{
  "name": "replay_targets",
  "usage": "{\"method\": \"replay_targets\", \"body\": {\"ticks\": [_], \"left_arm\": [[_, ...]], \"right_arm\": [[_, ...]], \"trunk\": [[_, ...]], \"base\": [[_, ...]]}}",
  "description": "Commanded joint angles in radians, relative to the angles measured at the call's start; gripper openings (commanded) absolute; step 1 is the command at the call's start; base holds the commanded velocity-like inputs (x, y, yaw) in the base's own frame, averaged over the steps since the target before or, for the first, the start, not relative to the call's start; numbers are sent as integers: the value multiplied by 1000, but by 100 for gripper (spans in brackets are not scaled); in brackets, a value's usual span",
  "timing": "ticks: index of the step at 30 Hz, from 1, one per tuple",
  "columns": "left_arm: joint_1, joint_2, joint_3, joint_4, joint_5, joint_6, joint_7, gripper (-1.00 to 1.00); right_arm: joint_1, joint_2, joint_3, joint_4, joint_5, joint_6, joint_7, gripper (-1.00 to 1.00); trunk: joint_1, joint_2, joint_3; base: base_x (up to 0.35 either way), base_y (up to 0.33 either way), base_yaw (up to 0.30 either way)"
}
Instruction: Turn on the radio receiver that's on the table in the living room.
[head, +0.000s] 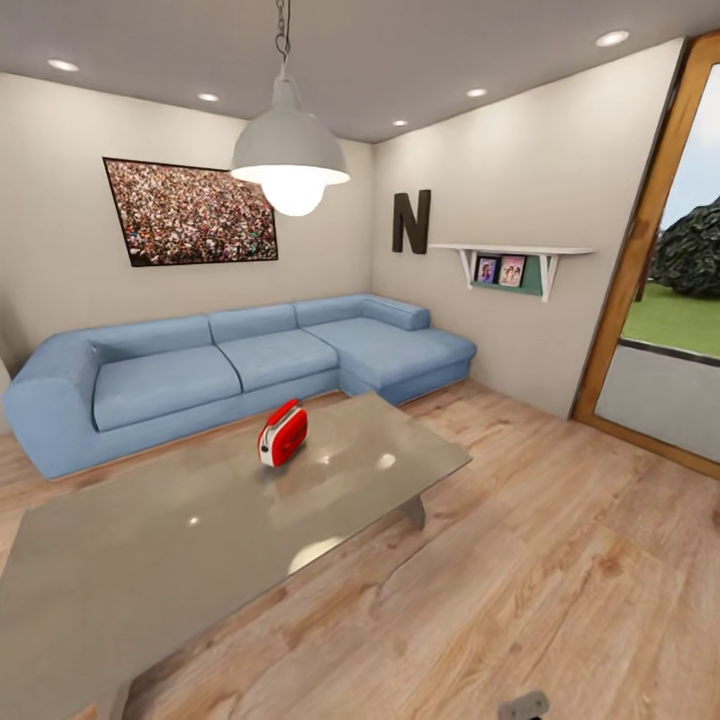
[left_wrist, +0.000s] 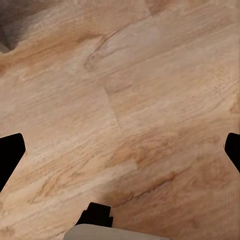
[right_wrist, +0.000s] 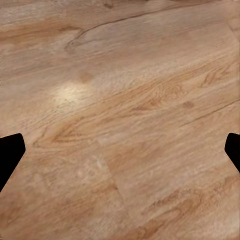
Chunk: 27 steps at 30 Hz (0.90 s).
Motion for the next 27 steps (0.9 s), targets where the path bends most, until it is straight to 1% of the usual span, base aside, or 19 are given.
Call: {"method": "replay_targets", "body": {"ticks": [1, 8, 17, 22, 27], "left_arm": [[0, 0, 0, 0, 0, 0, 0, 100], [0, 0, 0, 0, 0, 0, 0, 100], [0, 4, 0, 0, 0, 0, 0, 100], [0, 5, 1, 0, 0, 0, 0, 100], [0, 5, 2, 0, 0, 0, 0, 100]], "right_arm": [[0, 0, 0, 0, 0, 0, 0, 100], [0, 0, 0, 0, 0, 0, 1, 100], [0, 0, 0, 0, 0, 0, 0, 100], [0, 0, 0, 0, 0, 0, 1, 100], [0, 0, 0, 0, 0, 0, 1, 100]], "trunk": [[0, 0, 0], [0, 0, 0], [0, 0, 0], [0, 0, 0], [0, 0, 0]], "base": [[281, 211, 0], [281, 176, 0], [297, 97, 0], [322, -6, 0], [326, -115, 15]]}}
